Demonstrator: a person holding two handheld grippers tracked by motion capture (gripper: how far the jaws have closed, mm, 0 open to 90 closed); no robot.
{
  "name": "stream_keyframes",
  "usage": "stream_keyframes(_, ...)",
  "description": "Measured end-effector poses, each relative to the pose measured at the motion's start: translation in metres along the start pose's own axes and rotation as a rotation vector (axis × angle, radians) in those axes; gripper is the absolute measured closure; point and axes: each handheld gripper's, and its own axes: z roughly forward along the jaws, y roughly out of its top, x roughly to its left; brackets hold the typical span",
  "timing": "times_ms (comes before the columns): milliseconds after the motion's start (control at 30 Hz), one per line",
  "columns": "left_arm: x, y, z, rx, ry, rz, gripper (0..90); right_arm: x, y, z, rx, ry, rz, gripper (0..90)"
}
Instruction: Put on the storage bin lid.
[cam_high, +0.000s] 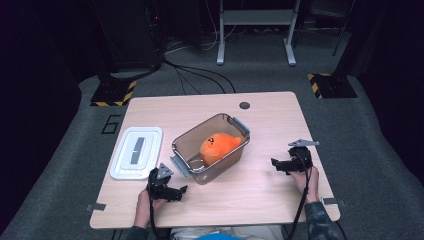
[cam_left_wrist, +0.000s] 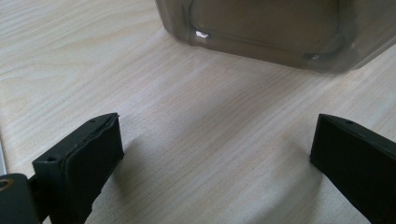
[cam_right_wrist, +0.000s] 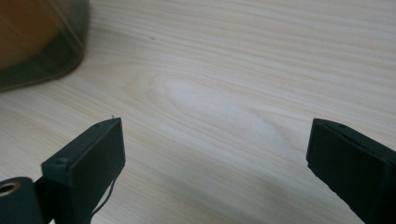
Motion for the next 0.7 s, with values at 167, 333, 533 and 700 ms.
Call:
stream_keyframes(167, 0.0, 0.0, 0.0, 0.0, 0.008, -0.004, 2.1, -0.006, -0.007, 0.003, -0.004, -0.035, -0.021, 3.2)
stream_keyframes(333, -0.001, -0.001, -0.001, -0.001, 0.013, -0.011, 2.1, -0.009, -0.01, 0.009, 0.002, -0.05, -0.03, 2.1)
stream_keyframes(533, 0.006, -0.003, -0.007, 0.024, 0.016, -0.034, 1.7, -0.01, -0.016, 0.016, 0.031, -0.06, -0.03, 0.9)
stream_keyframes(700, 0.016, -0.007, -0.016, 0.003, 0.024, -0.101, 3.1, -0.008, -0.015, 0.019, 0.036, -0.067, -0.059, 0.0)
